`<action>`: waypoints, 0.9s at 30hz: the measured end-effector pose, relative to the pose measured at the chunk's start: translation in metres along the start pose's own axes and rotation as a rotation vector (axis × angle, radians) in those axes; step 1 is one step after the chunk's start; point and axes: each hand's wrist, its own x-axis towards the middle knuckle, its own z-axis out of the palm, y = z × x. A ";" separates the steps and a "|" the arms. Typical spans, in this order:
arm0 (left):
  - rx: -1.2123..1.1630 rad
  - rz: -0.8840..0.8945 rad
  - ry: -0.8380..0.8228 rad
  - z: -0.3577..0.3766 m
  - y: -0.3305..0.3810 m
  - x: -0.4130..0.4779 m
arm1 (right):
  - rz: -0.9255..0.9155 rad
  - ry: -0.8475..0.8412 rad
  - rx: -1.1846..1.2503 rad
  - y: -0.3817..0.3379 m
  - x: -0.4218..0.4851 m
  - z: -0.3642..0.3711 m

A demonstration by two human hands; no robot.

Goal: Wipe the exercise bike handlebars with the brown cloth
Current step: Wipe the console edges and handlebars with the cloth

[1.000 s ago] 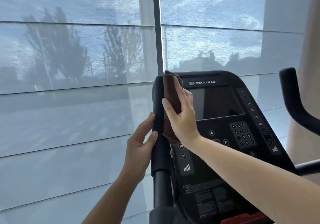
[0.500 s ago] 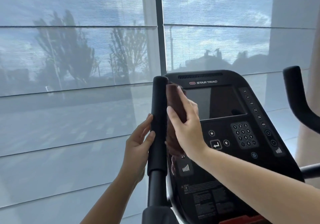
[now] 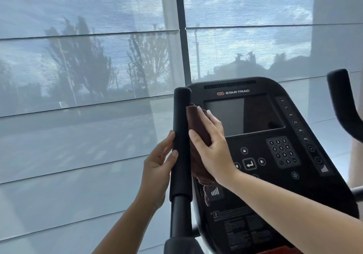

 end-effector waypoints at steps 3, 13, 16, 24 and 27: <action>0.030 0.013 0.008 -0.001 0.000 0.000 | -0.068 0.092 -0.045 -0.006 0.021 -0.012; -0.021 -0.036 -0.012 0.003 0.002 0.000 | 0.004 0.040 0.071 -0.008 0.011 0.013; -0.050 -0.047 -0.012 0.004 0.004 -0.001 | 0.077 -0.039 0.125 -0.001 -0.021 0.012; 0.011 -0.036 0.038 0.007 0.006 -0.004 | 0.042 0.158 0.151 -0.019 0.033 0.005; 0.009 -0.041 0.031 0.007 0.006 -0.004 | 0.090 0.100 0.201 -0.020 0.050 0.011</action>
